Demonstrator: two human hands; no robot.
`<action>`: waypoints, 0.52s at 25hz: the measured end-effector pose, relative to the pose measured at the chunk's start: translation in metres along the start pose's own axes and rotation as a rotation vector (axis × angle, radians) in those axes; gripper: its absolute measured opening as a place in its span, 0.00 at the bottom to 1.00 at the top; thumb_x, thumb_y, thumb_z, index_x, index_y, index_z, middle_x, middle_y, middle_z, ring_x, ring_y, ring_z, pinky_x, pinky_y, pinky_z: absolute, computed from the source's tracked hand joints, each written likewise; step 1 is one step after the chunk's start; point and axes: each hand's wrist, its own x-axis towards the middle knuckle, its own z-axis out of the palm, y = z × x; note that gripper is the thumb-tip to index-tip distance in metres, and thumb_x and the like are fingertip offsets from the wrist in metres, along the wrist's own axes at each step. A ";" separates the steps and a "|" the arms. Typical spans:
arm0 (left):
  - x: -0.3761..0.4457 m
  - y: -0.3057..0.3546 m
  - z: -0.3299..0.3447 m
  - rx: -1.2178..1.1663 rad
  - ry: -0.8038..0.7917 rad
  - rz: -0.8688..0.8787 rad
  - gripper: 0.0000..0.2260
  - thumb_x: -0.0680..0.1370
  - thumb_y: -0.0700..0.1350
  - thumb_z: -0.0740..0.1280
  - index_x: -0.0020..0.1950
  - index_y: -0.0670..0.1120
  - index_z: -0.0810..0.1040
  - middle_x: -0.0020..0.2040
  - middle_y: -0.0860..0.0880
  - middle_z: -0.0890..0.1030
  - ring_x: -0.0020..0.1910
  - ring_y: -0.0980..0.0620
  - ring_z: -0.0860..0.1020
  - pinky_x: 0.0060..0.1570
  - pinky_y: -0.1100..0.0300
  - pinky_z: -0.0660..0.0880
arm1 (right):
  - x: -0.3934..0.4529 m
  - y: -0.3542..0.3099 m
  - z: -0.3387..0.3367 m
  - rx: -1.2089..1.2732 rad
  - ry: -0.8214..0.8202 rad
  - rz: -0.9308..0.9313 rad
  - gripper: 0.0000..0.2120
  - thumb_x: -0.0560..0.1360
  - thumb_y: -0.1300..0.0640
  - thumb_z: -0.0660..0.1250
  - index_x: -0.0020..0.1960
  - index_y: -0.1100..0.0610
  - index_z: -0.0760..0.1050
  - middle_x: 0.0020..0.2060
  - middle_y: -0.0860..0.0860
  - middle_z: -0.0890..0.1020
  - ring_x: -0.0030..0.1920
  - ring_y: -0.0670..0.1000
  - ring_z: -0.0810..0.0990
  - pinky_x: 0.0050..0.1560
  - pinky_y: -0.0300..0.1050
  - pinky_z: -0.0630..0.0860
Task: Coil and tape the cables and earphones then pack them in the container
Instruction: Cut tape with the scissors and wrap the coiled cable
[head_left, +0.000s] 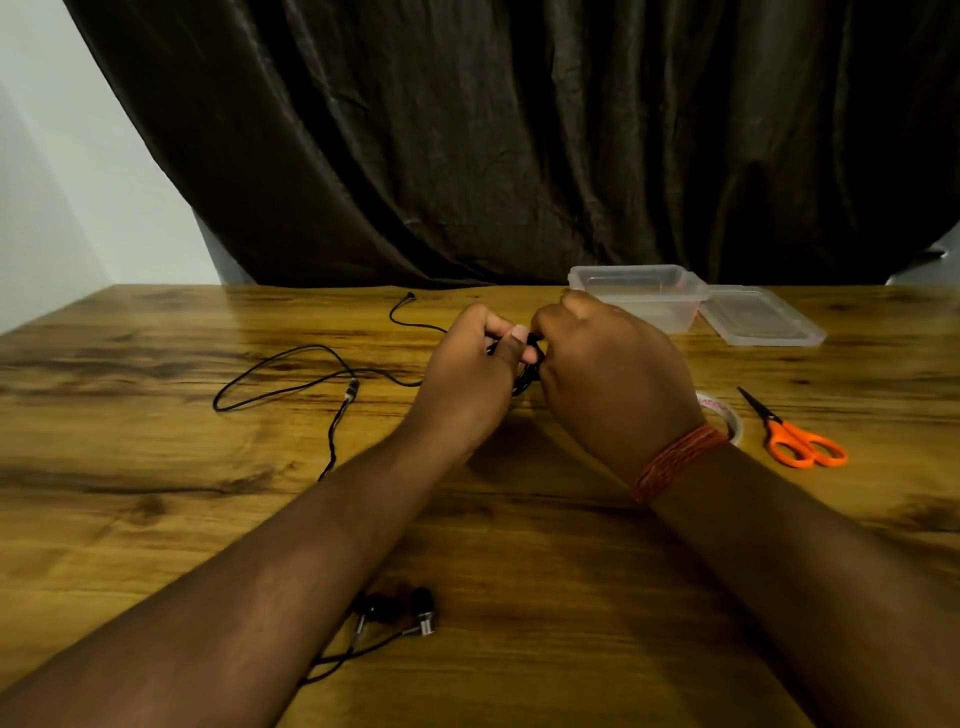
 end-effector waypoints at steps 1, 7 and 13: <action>0.000 0.001 0.000 -0.046 -0.009 -0.024 0.08 0.82 0.49 0.63 0.45 0.49 0.77 0.42 0.51 0.81 0.40 0.59 0.78 0.41 0.56 0.73 | 0.000 -0.001 0.000 -0.008 -0.007 -0.006 0.04 0.72 0.60 0.66 0.47 0.56 0.77 0.41 0.54 0.79 0.39 0.56 0.79 0.33 0.43 0.63; 0.001 0.003 -0.002 -0.262 -0.089 -0.124 0.06 0.83 0.45 0.61 0.49 0.46 0.75 0.38 0.51 0.80 0.35 0.58 0.75 0.36 0.62 0.73 | -0.001 -0.004 -0.005 -0.112 -0.042 -0.072 0.08 0.71 0.62 0.67 0.50 0.57 0.78 0.43 0.54 0.80 0.41 0.55 0.81 0.32 0.44 0.63; 0.005 0.006 -0.005 -0.521 -0.144 -0.249 0.13 0.81 0.48 0.64 0.37 0.50 0.67 0.31 0.51 0.70 0.28 0.56 0.65 0.34 0.60 0.68 | -0.002 -0.008 -0.009 -0.138 -0.041 -0.113 0.13 0.73 0.58 0.63 0.56 0.59 0.78 0.45 0.55 0.81 0.41 0.55 0.81 0.33 0.45 0.72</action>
